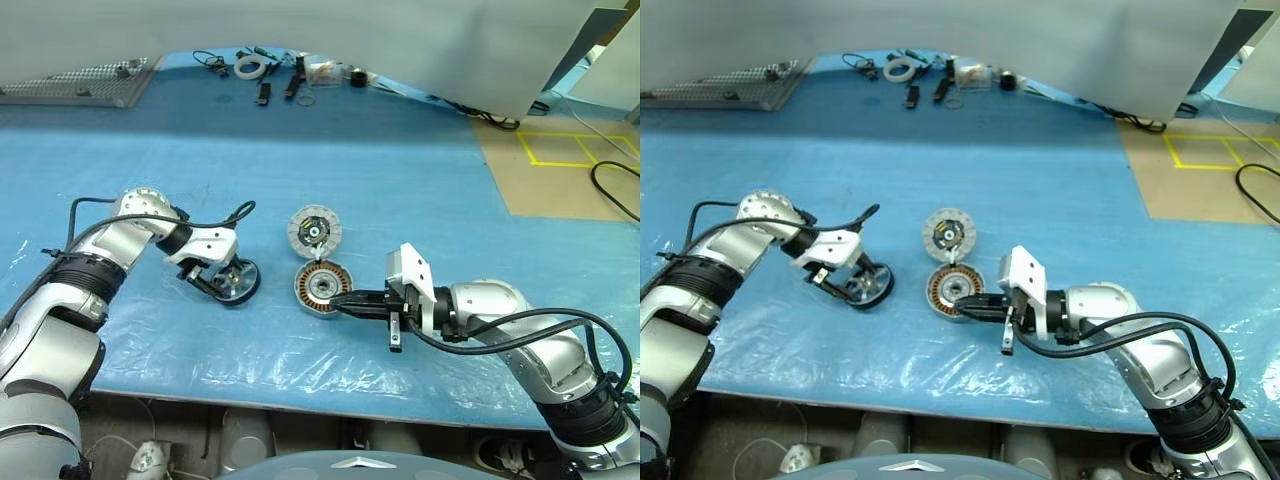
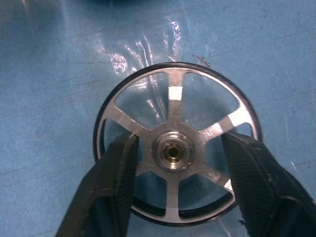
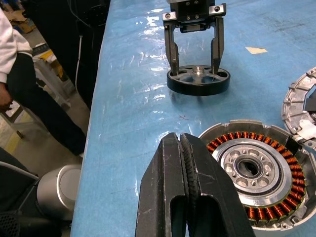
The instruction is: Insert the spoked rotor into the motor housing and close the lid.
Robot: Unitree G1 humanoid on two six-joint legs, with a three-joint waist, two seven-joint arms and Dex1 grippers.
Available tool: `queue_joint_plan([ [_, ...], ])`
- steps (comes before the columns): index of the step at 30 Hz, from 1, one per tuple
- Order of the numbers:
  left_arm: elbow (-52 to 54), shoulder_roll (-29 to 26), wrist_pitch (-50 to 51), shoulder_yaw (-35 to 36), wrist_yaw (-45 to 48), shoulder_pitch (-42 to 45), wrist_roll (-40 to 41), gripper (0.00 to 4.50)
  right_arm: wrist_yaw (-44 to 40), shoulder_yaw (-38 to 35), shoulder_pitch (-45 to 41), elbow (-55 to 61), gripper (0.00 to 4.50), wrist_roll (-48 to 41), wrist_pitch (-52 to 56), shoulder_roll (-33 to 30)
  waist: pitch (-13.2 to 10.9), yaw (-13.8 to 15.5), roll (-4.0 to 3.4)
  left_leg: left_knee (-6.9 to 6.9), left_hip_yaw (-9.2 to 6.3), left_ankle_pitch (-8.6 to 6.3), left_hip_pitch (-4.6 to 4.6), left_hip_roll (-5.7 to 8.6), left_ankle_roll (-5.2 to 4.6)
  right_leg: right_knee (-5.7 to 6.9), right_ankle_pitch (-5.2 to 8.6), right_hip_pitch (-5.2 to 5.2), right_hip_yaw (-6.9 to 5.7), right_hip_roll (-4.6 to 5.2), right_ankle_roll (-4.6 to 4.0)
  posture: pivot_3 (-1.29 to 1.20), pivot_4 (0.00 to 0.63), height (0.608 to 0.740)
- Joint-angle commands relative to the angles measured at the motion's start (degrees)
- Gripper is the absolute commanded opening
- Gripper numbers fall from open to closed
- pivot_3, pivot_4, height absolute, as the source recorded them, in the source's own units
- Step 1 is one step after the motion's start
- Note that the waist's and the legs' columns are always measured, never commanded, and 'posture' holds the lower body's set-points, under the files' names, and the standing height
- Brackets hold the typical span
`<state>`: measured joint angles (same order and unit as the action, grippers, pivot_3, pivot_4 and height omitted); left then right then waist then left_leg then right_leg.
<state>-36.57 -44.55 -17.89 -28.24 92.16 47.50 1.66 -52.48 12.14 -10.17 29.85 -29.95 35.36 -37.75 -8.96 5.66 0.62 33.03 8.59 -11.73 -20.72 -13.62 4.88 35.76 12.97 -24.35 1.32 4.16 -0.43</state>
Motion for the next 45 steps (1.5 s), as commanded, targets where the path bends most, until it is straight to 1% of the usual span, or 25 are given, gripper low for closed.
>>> queue_joint_plan([
  [1, 0.27, 0.25, -1.0, 1.88, -0.27, -0.53, -1.53, 1.85, -0.73, 0.02, 0.66, 0.26, 0.0, 0.84, -2.31, -0.02, 0.02, 0.0, -0.04, 0.0, 0.0, 0.0, 0.03, 0.01, 0.0, 0.0, 0.0, 0.02, 0.0, 0.0, 0.0, 0.0, 0.15, 0.74],
  [2, 0.15, 0.43, -1.22, 2.09, -0.37, -0.73, -1.95, 1.5, -0.96, -0.02, 0.96, -0.1, 0.0, 1.14, -2.85, -0.04, 0.03, 0.01, -0.04, 0.0, 0.0, 0.0, 0.05, 0.02, 0.0, 0.0, 0.0, 0.05, 0.01, 0.01, 0.0, 0.0, 0.15, 0.74],
  [3, -0.07, 0.62, -1.24, 2.34, -0.68, -0.86, -2.4, 1.41, -1.19, -0.04, 1.25, -0.42, 0.0, 1.41, -3.37, -0.1, 0.03, 0.0, -0.04, 0.0, 0.0, 0.0, 0.08, 0.02, 0.0, 0.0, 0.0, 0.06, 0.01, 0.01, 0.0, 0.0, 0.15, 0.74],
  [11, -1.1, 1.43, -2.35, 4.08, -1.32, -1.37, -4.09, 1.36, -2.13, -0.12, 2.16, -1.6, 0.0, 2.61, -5.49, 0.12, 0.04, 0.04, -0.06, 0.0, 0.01, 0.0, 0.22, 0.03, -0.01, 0.01, 0.02, 0.17, 0.06, 0.02, -0.03, 0.0, 0.15, 0.74],
  [15, -0.8, 1.65, -3.34, 5.4, -0.77, -2.19, -2.93, 1.36, -1.84, -0.39, 1.92, -0.89, 0.0, 2.24, -4.69, 0.36, 0.04, 0.04, -0.07, 0.0, 0.01, 0.0, 0.27, 0.04, -0.01, 0.01, 0.02, 0.21, 0.07, 0.03, -0.03, 0.0, 0.15, 0.74],
  [19, 1.18, 1.2, -4.39, 8.73, 0.32, -2.36, 1.85, 1.36, -0.97, -2.45, 0.16, 0.58, 0.0, -0.84, -1.31, 0.56, 0.04, 0.02, -0.06, 0.0, 0.01, 0.0, 0.26, 0.04, -0.01, -0.01, 0.04, 0.21, 0.07, 0.02, -0.06, 0.0, 0.15, 0.74],
  [21, 3.64, 0.26, -3.4, 9.76, 0.34, -2.1, 5.66, 1.36, -0.82, -3.42, -0.97, 0.87, 0.0, -2.01, -0.13, 0.26, 0.02, 0.02, -0.04, 0.0, 0.01, 0.0, 0.22, 0.03, -0.01, -0.01, 0.04, 0.19, 0.06, 0.02, -0.06, 0.0, 0.15, 0.74],
  [25, 10.46, 0.47, 3.69, 13.83, 0.34, -2.11, 12.17, 1.36, -0.99, -4.04, -1.94, -0.74, 0.0, -1.72, -0.49, 0.16, 0.01, 0.11, -0.02, 0.0, -0.01, 0.0, 0.12, 0.02, -0.01, -0.01, 0.01, 0.13, 0.01, 0.02, -0.03, 0.0, 0.15, 0.74],
  [29, 20.79, 0.2, 12.34, 16.47, 0.04, -5.01, 17.2, 1.36, -0.84, -3.82, -1.69, -1.57, 0.0, -1.03, -1.17, 0.42, 0.01, -0.08, -0.03, -0.05, 0.0, 0.0, 0.06, 0.01, 0.0, -0.06, 0.02, 0.09, -0.01, 0.01, -0.03, 0.0, 0.15, 0.74],
  [32, 27.11, 2.04, 18.19, 17.29, -2.37, -7.15, 19.74, 1.36, -0.51, -3.84, -1.16, -1.6, 0.0, -1.01, -1.5, 0.79, 0.01, -0.19, -0.03, -0.08, 0.01, 0.0, 0.05, 0.01, 0.0, -0.07, 0.02, 0.06, -0.01, 0.01, -0.03, 0.0, 0.15, 0.74],
  [36, 30.59, 5.6, 21.4, 16.17, -5.79, -10.57, 19.63, 1.36, 0.26, -4.56, -1.03, -1.89, 0.0, -1.37, -1.57, 1.45, 0.01, -0.16, -0.04, -0.05, 0.01, 0.0, 0.06, 0.01, 0.0, -0.05, 0.08, 0.05, 0.01, 0.01, -0.13, 0.0, 0.15, 0.74],
  [42, 27.26, 9.73, 18.89, 14.74, -8.24, -12.29, 15.77, 1.36, 0.15, -6.67, -0.19, -1.53, 0.0, -2.11, -1.31, 0.78, 0.01, -0.14, -0.03, -0.02, 0.01, 0.0, 0.05, 0.02, -0.01, -0.05, 0.08, 0.05, 0.03, 0.01, -0.13, 0.0, 0.15, 0.74],
  [45, 25.51, 11.14, 17.5, 14.41, -8.45, -11.96, 14.55, 1.36, 0.54, -9.58, 0.28, -1.44, 0.0, -4.21, -0.39, 0.87, 0.01, -0.14, -0.03, -0.02, 0.01, 0.0, 0.03, 0.02, -0.01, -0.07, 0.02, 0.05, 0.03, 0.01, -0.03, 0.0, 0.15, 0.74],
])
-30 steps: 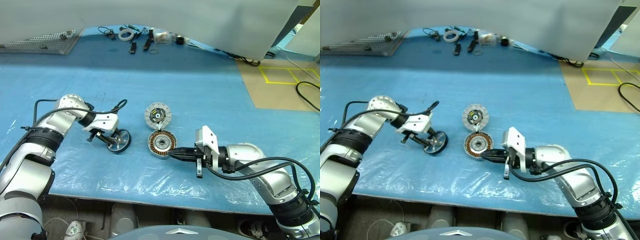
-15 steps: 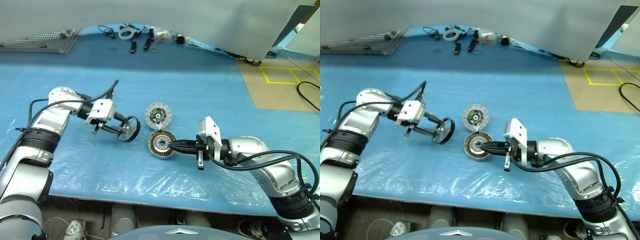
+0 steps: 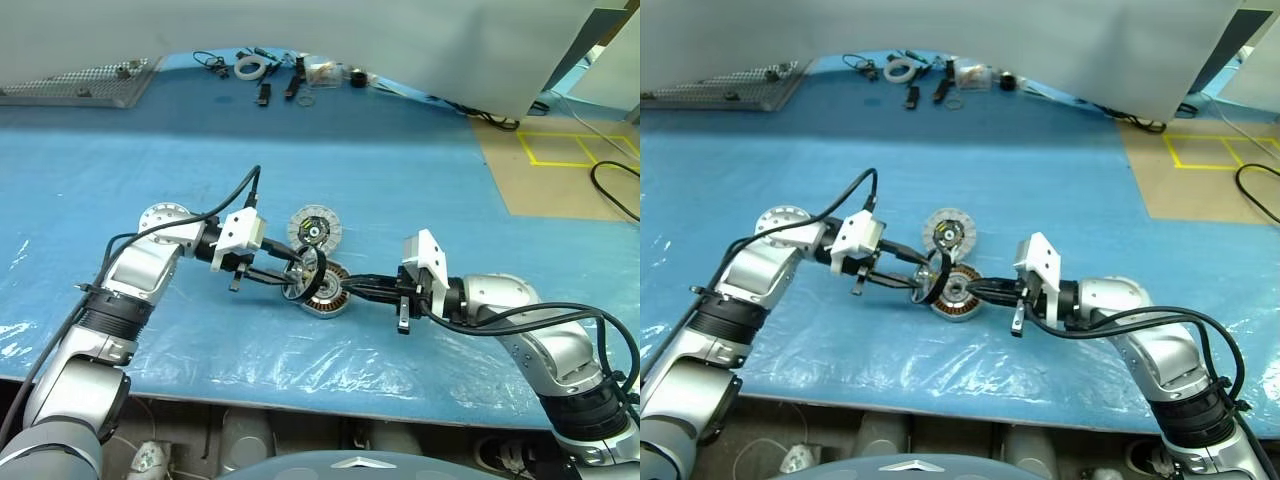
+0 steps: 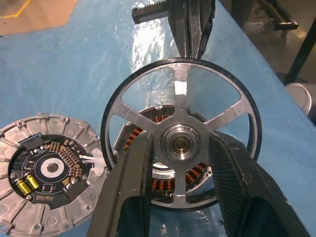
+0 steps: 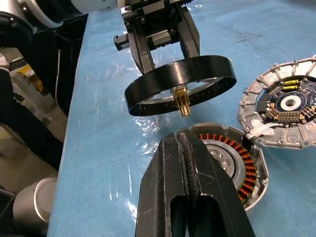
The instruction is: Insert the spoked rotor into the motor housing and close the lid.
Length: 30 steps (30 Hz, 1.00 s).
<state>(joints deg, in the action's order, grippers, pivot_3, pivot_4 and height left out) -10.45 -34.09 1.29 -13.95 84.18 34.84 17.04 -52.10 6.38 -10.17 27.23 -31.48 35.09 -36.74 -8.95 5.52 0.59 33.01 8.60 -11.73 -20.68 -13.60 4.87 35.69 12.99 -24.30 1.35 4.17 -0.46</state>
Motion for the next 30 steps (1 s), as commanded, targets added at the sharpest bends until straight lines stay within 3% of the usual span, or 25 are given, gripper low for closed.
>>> queue_joint_plan([
  [1, -1.25, 1.01, -1.95, 0.04, -0.38, 0.8, -1.19, 1.36, -0.32, -4.87, 0.84, 0.89, 0.0, -3.14, -0.36, -0.57, 0.0, 0.0, 0.0, 0.0, 0.0, 0.0, 0.0, 0.01, 0.0, 0.0, 0.0, 0.0, 0.0, 0.0, 0.01, 0.0, 0.15, 0.74],
  [10, -7.04, 3.91, -4.82, 0.12, -0.49, 2.08, -3.4, 1.36, -6.42, -6.91, 9.11, -2.36, 0.0, -0.02, -7.57, -4.72, 0.0, 0.09, 0.0, -0.02, 0.0, 0.0, -0.09, 0.0, -0.01, -0.05, 0.01, 0.0, -0.01, 0.0, -0.02, 0.0, 0.15, 0.74],
  [30, -1.69, 5.25, 1.96, 1.12, 0.41, 3.33, 0.56, 1.36, -5.93, -6.66, 10.11, -2.66, 0.0, -0.17, -8.51, -4.53, 0.0, 0.07, 0.0, 0.0, -0.01, 0.0, -0.19, 0.0, -0.02, -0.05, 0.11, 0.0, 0.0, 0.01, -0.18, 0.0, 0.15, 0.74],
])
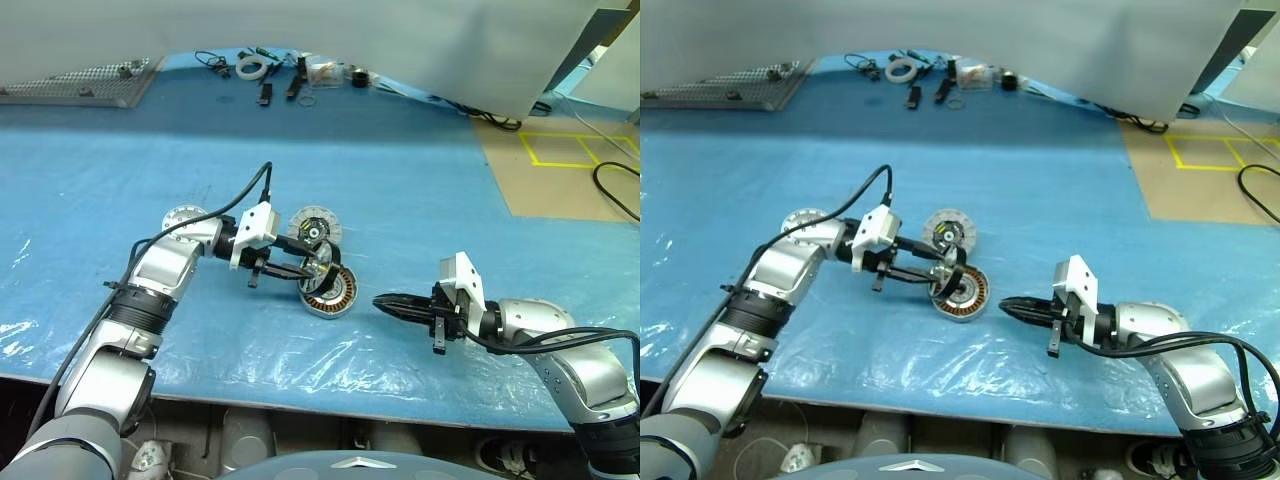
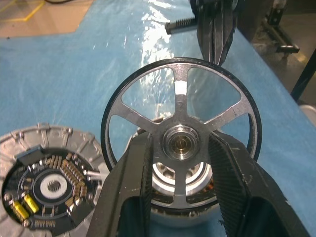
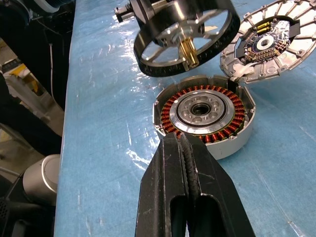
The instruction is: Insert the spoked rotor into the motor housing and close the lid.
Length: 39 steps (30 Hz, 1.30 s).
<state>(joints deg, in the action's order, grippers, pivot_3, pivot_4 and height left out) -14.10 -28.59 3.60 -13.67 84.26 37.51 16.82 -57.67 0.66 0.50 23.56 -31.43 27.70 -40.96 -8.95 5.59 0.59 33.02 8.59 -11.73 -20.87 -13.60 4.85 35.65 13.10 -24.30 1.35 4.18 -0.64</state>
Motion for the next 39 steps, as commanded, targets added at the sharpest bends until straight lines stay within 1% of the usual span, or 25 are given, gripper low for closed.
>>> queue_joint_plan([
  [1, 1.56, 0.0, -0.43, 0.66, 0.08, 0.57, 0.5, 1.36, -0.43, -0.9, -0.62, 0.83, 0.0, -0.11, -1.29, -0.28, 0.0, -0.05, 0.0, 0.0, 0.0, 0.0, 0.0, 0.0, 0.0, 0.0, 0.0, 0.0, 0.01, 0.0, 0.0, 0.0, 0.15, 0.74],
  [5, -1.57, 0.09, -4.94, -1.44, 0.22, -0.34, -3.14, 1.36, -0.81, -0.85, -0.42, -0.06, 0.0, 0.37, -2.28, -0.2, 0.0, -0.06, 0.0, 0.0, 0.0, 0.0, -0.02, 0.0, 0.0, -0.01, -0.01, 0.0, 0.0, 0.0, 0.01, 0.0, 0.15, 0.74],
  [10, -2.64, 0.86, -5.44, -1.85, 0.41, -0.9, -3.49, 1.36, -1.47, -1.32, 0.56, -0.42, 0.0, 0.39, -3.16, -0.43, 0.0, -0.04, 0.0, 0.0, 0.0, 0.0, -0.01, 0.0, 0.0, -0.03, -0.02, 0.0, -0.01, 0.0, 0.04, 0.0, 0.15, 0.74],
  [22, -4.46, 2.43, -6.61, -1.56, -1.14, -0.76, -4.53, 1.36, 0.75, -1.66, 0.91, 3.67, 0.0, -1.24, 0.38, -0.94, 0.0, -0.02, 0.0, -0.01, 0.0, 0.0, -0.01, 0.0, 0.0, -0.03, -0.01, 0.0, 0.01, 0.0, 0.01, 0.0, 0.15, 0.74],
  [27, -5.08, 2.18, -6.83, -1.9, -1.7, -0.4, -5.66, 1.36, 2.07, -1.38, -0.39, 4.74, 0.0, -1.64, 2.06, -0.76, 0.0, -0.03, 0.0, -0.01, 0.0, 0.0, 0.0, 0.0, 0.0, -0.04, -0.01, 0.0, 0.01, 0.0, 0.02, 0.0, 0.15, 0.74],
  [32, -6.39, 1.24, -7.43, -2.8, -2.75, 0.5, -8.57, 1.36, 2.98, -1.29, -1.52, 5.65, 0.0, -1.91, 3.56, -0.75, 0.0, -0.05, 0.0, -0.01, 0.0, 0.0, 0.01, 0.0, 0.0, -0.04, -0.01, 0.0, 0.01, 0.0, 0.03, 0.0, 0.15, 0.74],
  [39, -4.01, -0.16, -7.49, -3.52, 0.18, 1.73, -8.69, 1.36, 4.06, -1.28, -2.33, 6.93, 0.0, -2.47, 5.36, -0.67, 0.0, -0.06, 0.0, -0.04, 0.0, 0.0, 0.03, 0.0, 0.0, -0.09, -0.03, 0.0, 0.02, -0.01, 0.07, 0.0, 0.15, 0.74],
])
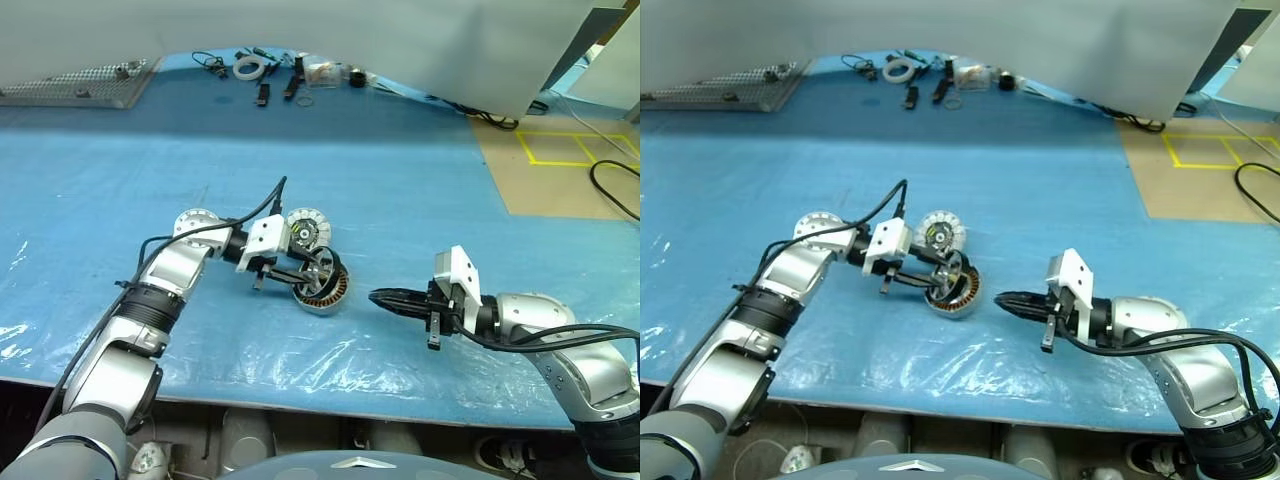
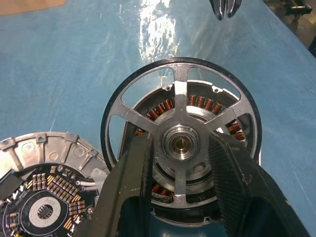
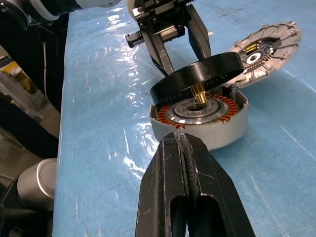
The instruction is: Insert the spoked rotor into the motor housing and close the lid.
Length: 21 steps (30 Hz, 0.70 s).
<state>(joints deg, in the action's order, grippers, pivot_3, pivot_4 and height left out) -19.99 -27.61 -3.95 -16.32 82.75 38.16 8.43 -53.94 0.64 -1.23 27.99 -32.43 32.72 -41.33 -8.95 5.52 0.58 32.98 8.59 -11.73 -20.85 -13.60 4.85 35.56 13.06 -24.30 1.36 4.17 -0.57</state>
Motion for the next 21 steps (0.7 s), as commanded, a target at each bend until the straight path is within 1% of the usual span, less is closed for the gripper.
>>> queue_joint_plan([
  [1, 2.61, -1.6, 0.73, -1.19, 2.35, 1.18, -0.35, 1.36, 0.48, -1.29, -0.77, 2.61, 0.0, -1.63, 0.62, -0.31, 0.0, 0.01, 0.0, 0.0, 0.0, 0.0, 0.0, 0.0, 0.0, -0.02, -0.01, 0.0, 0.0, 0.0, 0.02, 0.0, 0.15, 0.74],
  [6, 5.05, -2.1, 2.1, -1.33, 3.64, 1.96, 0.43, 1.36, 1.42, -0.95, -1.6, 3.37, 0.0, -2.09, 1.71, -0.13, 0.0, 0.03, 0.0, -0.03, 0.0, 0.0, 0.04, 0.0, 0.0, -0.04, -0.03, 0.0, -0.02, 0.0, 0.06, 0.0, 0.15, 0.74],
  [12, 8.13, -1.24, 5.35, -0.24, 3.31, 3.41, 2.98, 1.36, 2.42, -0.82, -1.82, 4.65, 0.0, -2.83, 2.95, -0.09, 0.0, 0.02, 0.0, -0.06, 0.0, 0.0, 0.04, 0.0, 0.01, -0.04, -0.04, -0.01, -0.02, 0.0, 0.06, 0.0, 0.15, 0.74],
  [17, 8.26, -1.53, 4.33, -0.63, 2.99, 3.9, 2.51, 1.36, 2.91, -0.51, -2.41, 5.08, 0.0, -3.13, 3.72, 0.04, 0.0, 0.02, 0.0, -0.06, 0.0, 0.0, 0.01, 0.0, 0.01, -0.04, -0.03, 0.0, -0.02, 0.0, 0.06, 0.0, 0.15, 0.74],
  [21, 7.47, -2.37, 3.04, -1.62, 2.87, 4.26, 0.4, 1.36, 3.14, -0.5, -3.05, 5.21, 0.0, -3.36, 4.27, 0.01, 0.0, 0.03, 0.0, -0.06, 0.0, 0.0, 0.01, 0.0, 0.01, -0.04, -0.04, 0.0, -0.03, 0.0, 0.08, 0.0, 0.15, 0.74],
])
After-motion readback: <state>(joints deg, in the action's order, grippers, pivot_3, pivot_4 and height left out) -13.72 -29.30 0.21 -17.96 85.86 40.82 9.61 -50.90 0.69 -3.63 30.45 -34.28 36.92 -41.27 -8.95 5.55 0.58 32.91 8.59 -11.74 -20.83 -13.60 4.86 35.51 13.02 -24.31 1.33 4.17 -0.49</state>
